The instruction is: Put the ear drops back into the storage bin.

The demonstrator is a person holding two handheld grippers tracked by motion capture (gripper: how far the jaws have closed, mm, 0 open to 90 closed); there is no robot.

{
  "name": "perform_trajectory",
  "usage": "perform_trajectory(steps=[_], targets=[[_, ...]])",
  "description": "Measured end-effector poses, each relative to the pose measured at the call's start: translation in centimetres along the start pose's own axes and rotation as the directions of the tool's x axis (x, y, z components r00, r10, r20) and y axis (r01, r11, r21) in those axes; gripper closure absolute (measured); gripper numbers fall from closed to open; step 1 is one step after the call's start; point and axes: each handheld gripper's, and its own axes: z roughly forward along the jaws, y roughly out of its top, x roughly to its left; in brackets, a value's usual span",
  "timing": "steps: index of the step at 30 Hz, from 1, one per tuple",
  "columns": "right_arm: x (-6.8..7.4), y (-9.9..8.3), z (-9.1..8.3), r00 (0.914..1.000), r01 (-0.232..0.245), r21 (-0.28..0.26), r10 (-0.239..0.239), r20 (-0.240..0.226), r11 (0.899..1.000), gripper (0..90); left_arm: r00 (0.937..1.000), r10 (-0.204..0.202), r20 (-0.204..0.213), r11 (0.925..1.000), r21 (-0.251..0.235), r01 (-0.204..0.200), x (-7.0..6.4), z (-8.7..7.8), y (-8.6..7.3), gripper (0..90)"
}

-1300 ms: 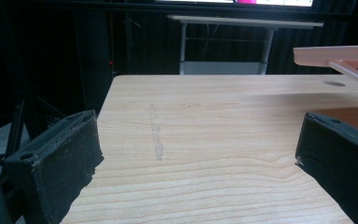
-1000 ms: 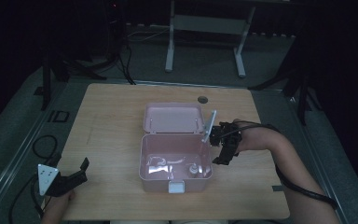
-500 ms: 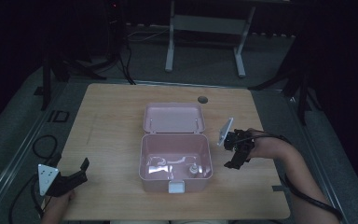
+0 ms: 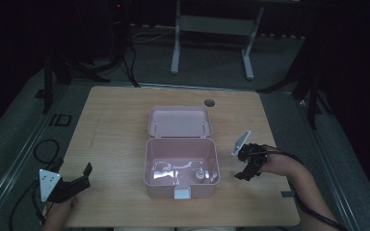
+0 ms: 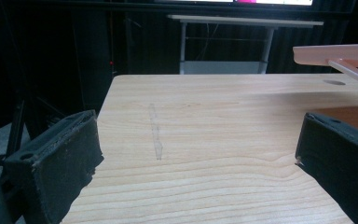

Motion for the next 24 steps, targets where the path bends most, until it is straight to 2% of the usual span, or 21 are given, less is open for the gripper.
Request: perform_trajectory(steps=[3, 4, 9, 10, 12, 14, 18, 19, 20, 21, 22, 24], targets=[[0.1, -0.7, 0.6, 0.9998, -0.020, -0.032, 0.020, 0.003, 0.999, 19.3, 1.0000, -0.001, 0.000, 1.0000, 0.000, 0.001, 0.0, 0.0, 0.0, 0.4], [0.1, -1.2, 1.0, 0.9993, -0.038, -0.071, 0.038, -0.004, 0.997, 19.4, 1.0000, -0.003, 0.001, 1.0000, -0.001, 0.003, 0.0, 0.0, 0.0, 0.4], [0.1, -2.4, 1.7, 0.9963, -0.084, -0.102, 0.085, 0.005, 0.991, 19.5, 1.0000, -0.001, 0.000, 1.0000, -0.001, 0.001, 0.0, 0.0, 0.0, 0.4], [0.0, -3.3, 1.9, 0.9919, -0.121, -0.130, 0.125, 0.021, 0.984, 19.5, 1.0000, -0.003, 0.001, 1.0000, -0.003, 0.003, 0.0, 0.0, 0.0, 0.4], [0.0, -3.6, 2.0, 0.9900, -0.134, -0.142, 0.139, 0.025, 0.981, 19.5, 1.0000, -0.002, 0.000, 1.0000, -0.002, 0.002, 0.0, 0.0, 0.0, 0.4], [-0.1, -4.5, 2.3, 0.9822, -0.181, -0.181, 0.187, 0.016, 0.967, 19.5, 1.0000, -0.002, 0.000, 1.0000, -0.003, 0.002, 0.0, 0.0, 0.0, 0.4], [-0.1, -6.3, 3.0, 0.9646, -0.239, -0.255, 0.259, 0.049, 0.937, 18.1, 1.0000, 0.000, 0.001, 1.0000, -0.001, 0.000, 0.0, 0.0, 0.0, 0.4], [-0.1, -6.3, 3.0, 0.9646, -0.239, -0.255, 0.259, 0.049, 0.937, 18.1, 1.0000, 0.000, 0.000, 1.0000, 0.001, 0.000, 0.0, 0.0, 0.0, 0.4], [0.0, -6.8, 3.2, 0.9524, -0.266, -0.280, 0.296, 0.073, 0.923, 15.1, 1.0000, 0.000, 0.000, 1.0000, 0.000, 0.000, 0.0, 0.0, 0.0, 0.4], [0.0, -6.8, 3.2, 0.9524, -0.266, -0.280, 0.296, 0.073, 0.923, 15.1, 1.0000, 0.000, 0.000, 1.0000, 0.000, 0.000, 0.0, 0.0, 0.0, 0.4], [0.1, -7.3, 3.3, 0.9333, -0.306, -0.321, 0.349, 0.085, 0.896, 14.7, 1.0000, 0.000, 0.001, 1.0000, 0.001, 0.000, 0.0, 0.0, 0.0, 0.4], [0.1, -7.8, 3.6, 0.9131, -0.336, -0.356, 0.395, 0.103, 0.872, 14.6, 1.0000, 0.000, 0.001, 1.0000, 0.000, 0.000, 0.0, 0.0, 0.0, 0.4]])
